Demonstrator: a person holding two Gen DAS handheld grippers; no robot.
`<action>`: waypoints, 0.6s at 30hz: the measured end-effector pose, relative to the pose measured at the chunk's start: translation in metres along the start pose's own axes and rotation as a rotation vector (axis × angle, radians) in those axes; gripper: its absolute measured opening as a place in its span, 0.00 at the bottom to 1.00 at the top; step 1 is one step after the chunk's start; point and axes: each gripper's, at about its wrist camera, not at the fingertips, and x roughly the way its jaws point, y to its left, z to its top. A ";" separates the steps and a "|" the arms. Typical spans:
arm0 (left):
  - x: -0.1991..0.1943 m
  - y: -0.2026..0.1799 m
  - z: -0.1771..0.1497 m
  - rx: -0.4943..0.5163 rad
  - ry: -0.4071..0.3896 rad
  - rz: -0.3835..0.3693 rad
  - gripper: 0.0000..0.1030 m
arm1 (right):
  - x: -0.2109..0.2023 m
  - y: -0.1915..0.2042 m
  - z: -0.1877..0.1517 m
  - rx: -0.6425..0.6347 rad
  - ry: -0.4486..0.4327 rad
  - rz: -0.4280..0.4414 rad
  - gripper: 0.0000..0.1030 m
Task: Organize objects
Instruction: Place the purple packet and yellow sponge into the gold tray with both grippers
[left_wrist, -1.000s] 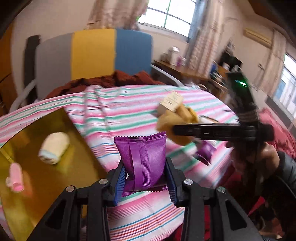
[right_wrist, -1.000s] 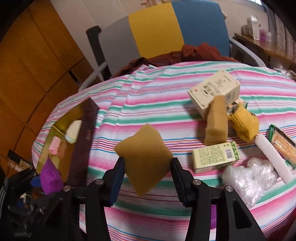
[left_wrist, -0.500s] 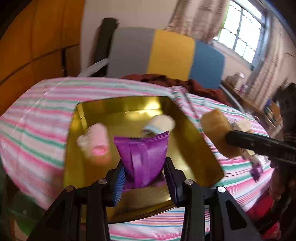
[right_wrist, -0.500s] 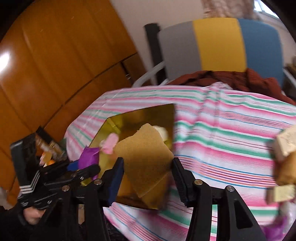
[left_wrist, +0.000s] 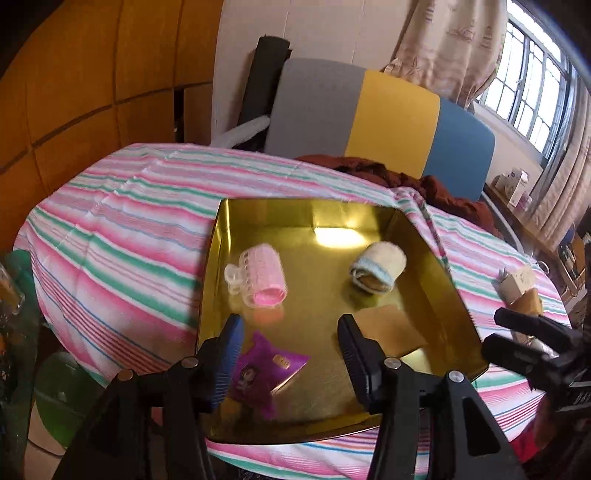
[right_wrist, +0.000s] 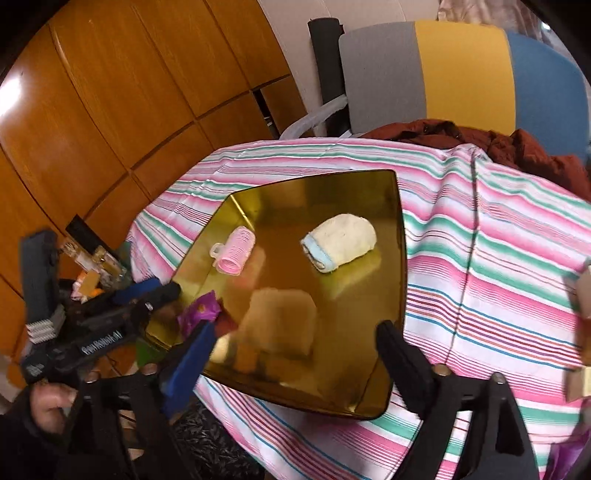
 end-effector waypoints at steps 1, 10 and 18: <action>-0.002 -0.003 0.002 0.007 -0.011 0.002 0.52 | -0.002 0.002 -0.002 -0.005 -0.019 -0.019 0.95; -0.016 -0.019 0.007 0.041 -0.075 0.051 0.52 | -0.009 0.001 -0.008 0.012 -0.060 -0.119 1.00; -0.017 -0.029 0.001 0.070 -0.081 0.098 0.52 | -0.025 0.004 -0.017 0.005 -0.168 -0.206 1.00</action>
